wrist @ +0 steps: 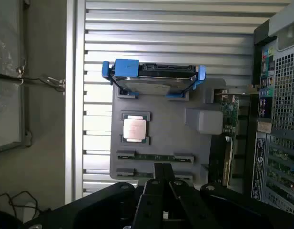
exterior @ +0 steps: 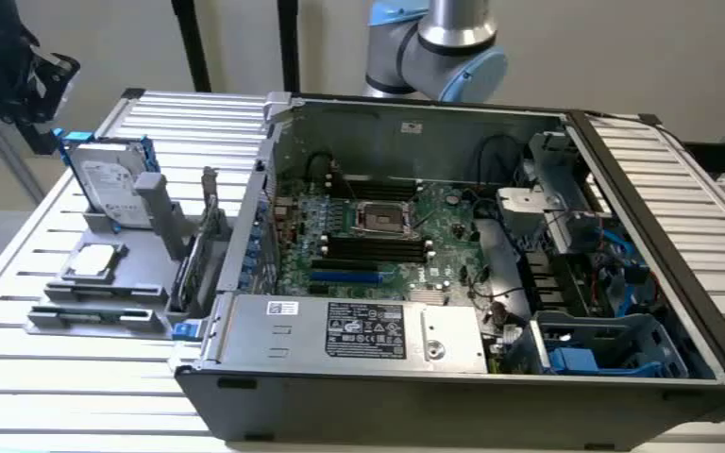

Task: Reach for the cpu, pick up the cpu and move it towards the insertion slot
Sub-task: 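Pick up the cpu and move it towards the insertion slot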

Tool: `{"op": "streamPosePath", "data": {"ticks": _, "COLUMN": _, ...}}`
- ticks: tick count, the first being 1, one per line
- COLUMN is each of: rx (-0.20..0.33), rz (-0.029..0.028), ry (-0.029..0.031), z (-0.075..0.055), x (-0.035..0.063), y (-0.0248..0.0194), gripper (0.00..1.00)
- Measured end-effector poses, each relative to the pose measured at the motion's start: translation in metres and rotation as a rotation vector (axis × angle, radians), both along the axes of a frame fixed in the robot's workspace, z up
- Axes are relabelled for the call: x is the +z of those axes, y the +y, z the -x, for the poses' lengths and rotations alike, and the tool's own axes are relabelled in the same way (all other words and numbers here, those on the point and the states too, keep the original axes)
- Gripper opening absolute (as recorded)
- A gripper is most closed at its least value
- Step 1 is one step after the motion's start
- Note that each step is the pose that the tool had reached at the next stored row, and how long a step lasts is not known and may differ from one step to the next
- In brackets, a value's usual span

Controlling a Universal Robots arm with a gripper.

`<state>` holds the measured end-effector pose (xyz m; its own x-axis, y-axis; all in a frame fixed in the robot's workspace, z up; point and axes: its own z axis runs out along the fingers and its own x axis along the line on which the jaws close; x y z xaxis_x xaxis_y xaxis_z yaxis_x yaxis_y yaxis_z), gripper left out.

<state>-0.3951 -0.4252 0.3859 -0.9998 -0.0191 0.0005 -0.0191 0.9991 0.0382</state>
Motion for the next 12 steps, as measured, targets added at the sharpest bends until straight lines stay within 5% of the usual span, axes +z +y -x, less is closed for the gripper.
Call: {"op": "streamPosePath", "data": {"ticks": 12, "rx": 0.000, "rz": 0.0000, "ry": 0.0000, "z": 0.0000, "x": 0.0000, "y": 0.0000, "gripper": 0.11}}
